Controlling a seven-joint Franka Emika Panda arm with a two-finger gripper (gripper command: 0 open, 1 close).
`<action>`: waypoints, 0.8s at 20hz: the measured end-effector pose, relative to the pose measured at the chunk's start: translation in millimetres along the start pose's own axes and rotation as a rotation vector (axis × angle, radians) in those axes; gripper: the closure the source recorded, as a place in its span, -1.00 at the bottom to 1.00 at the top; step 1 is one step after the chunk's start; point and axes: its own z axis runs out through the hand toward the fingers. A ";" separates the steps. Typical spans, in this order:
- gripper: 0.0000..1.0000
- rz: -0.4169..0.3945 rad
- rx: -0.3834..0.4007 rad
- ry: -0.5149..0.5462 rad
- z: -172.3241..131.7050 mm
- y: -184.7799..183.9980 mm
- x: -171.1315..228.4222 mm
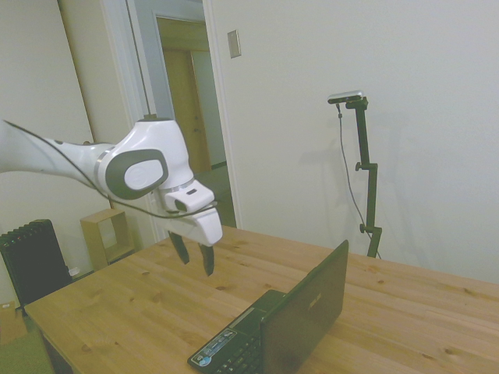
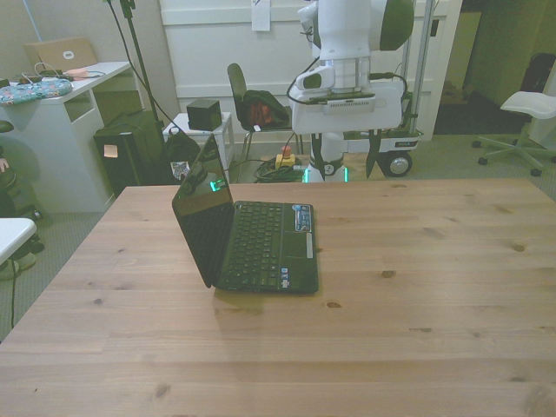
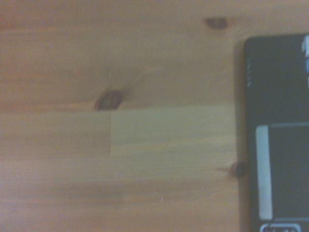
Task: Close the laptop
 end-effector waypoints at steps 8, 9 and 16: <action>-1.00 0.104 -0.007 0.049 -91.6 -7.7 60.0; -1.00 0.124 -0.010 0.049 -99.4 -1.1 66.9; -1.00 0.288 -0.049 0.047 -142.8 96.1 110.2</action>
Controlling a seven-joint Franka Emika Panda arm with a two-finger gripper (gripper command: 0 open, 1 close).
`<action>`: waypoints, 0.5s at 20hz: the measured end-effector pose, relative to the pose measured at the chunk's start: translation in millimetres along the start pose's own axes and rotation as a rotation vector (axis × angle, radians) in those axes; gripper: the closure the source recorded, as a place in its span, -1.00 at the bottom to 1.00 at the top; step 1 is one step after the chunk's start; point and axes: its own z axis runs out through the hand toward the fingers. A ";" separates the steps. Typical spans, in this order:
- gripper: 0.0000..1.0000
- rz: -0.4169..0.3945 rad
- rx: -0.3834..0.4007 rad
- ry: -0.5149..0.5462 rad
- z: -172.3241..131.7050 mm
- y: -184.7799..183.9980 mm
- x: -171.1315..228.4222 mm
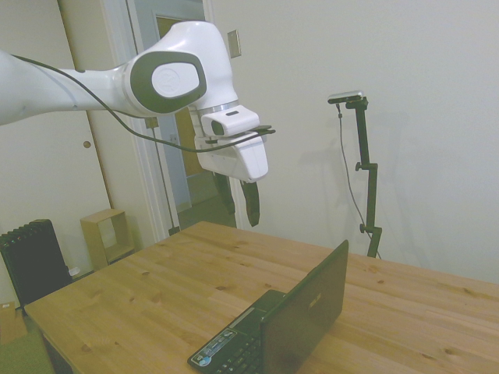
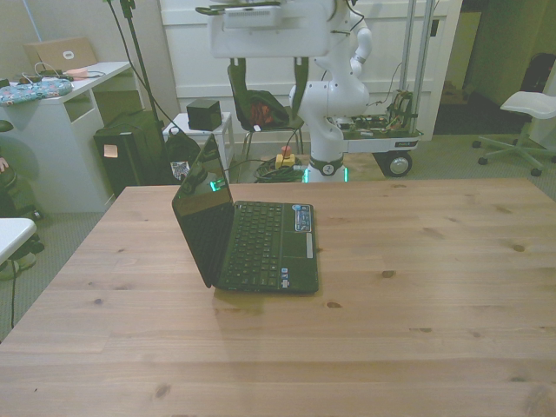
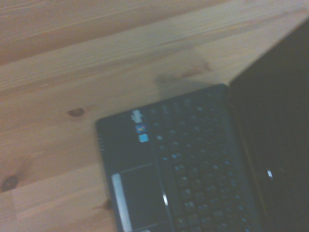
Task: Close the laptop
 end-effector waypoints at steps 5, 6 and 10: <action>-1.00 0.063 0.006 0.008 -20.6 74.8 42.5; -1.00 0.076 0.002 0.005 -18.2 86.3 52.0; -1.00 0.119 -0.024 -0.007 -1.6 125.1 93.0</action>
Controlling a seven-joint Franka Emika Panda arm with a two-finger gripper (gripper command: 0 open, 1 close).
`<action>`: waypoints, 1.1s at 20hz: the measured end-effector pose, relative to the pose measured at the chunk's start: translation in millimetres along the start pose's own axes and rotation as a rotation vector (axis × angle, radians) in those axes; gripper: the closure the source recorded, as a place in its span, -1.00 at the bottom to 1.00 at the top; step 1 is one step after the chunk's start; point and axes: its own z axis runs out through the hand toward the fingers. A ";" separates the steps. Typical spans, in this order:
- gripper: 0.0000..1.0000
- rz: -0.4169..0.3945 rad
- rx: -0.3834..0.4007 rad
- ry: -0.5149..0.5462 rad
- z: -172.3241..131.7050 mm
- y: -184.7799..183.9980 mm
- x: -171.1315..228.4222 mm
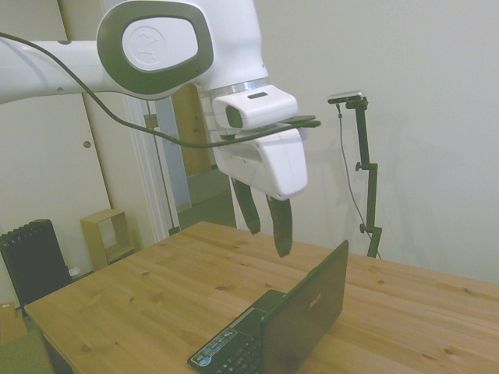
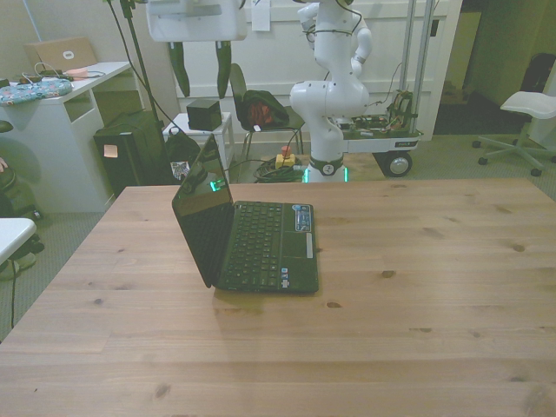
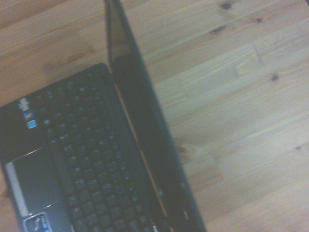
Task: Close the laptop
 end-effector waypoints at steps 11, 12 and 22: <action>-1.00 0.084 -0.082 -0.027 72.1 29.8 128.9; -1.00 0.086 -0.088 -0.033 83.0 27.1 136.0; 1.00 -0.043 -0.100 -0.045 123.4 -58.7 124.6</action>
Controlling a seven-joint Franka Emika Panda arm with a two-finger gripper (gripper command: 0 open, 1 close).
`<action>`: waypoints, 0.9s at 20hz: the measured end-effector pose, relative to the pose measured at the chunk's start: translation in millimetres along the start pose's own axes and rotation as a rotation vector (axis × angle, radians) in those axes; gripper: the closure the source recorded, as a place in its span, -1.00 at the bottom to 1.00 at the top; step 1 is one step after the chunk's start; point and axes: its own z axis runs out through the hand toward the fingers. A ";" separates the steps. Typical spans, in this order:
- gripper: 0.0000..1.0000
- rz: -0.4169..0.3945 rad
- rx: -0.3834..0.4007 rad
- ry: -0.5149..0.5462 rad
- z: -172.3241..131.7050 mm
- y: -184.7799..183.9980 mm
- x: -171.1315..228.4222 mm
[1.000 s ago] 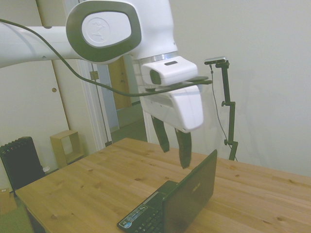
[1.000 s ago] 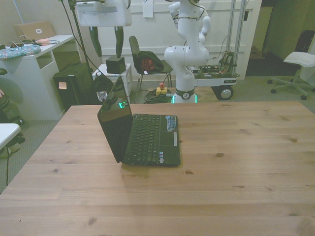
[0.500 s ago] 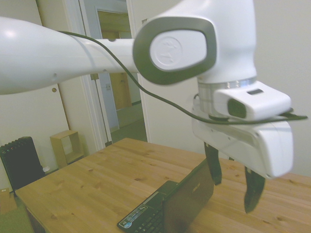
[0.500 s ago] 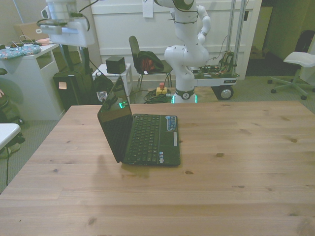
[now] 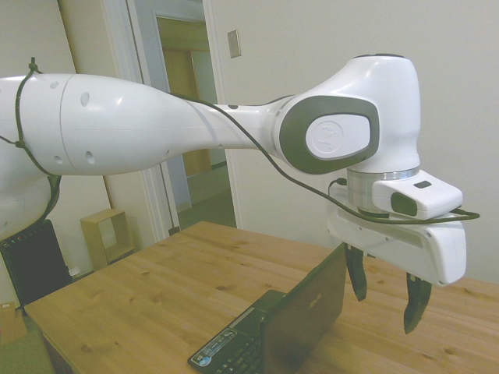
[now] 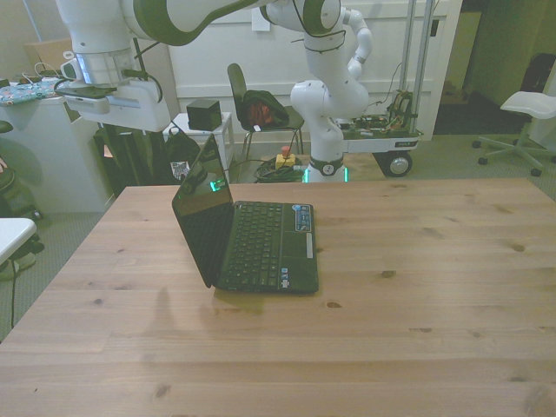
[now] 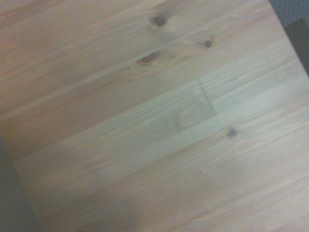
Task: Close the laptop
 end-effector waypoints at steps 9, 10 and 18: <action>1.00 -0.027 -0.012 -0.028 15.2 -6.1 -18.6; 1.00 -0.030 -0.013 -0.029 15.4 -6.2 -20.8; 1.00 -0.054 -0.013 -0.032 11.7 -11.2 -34.6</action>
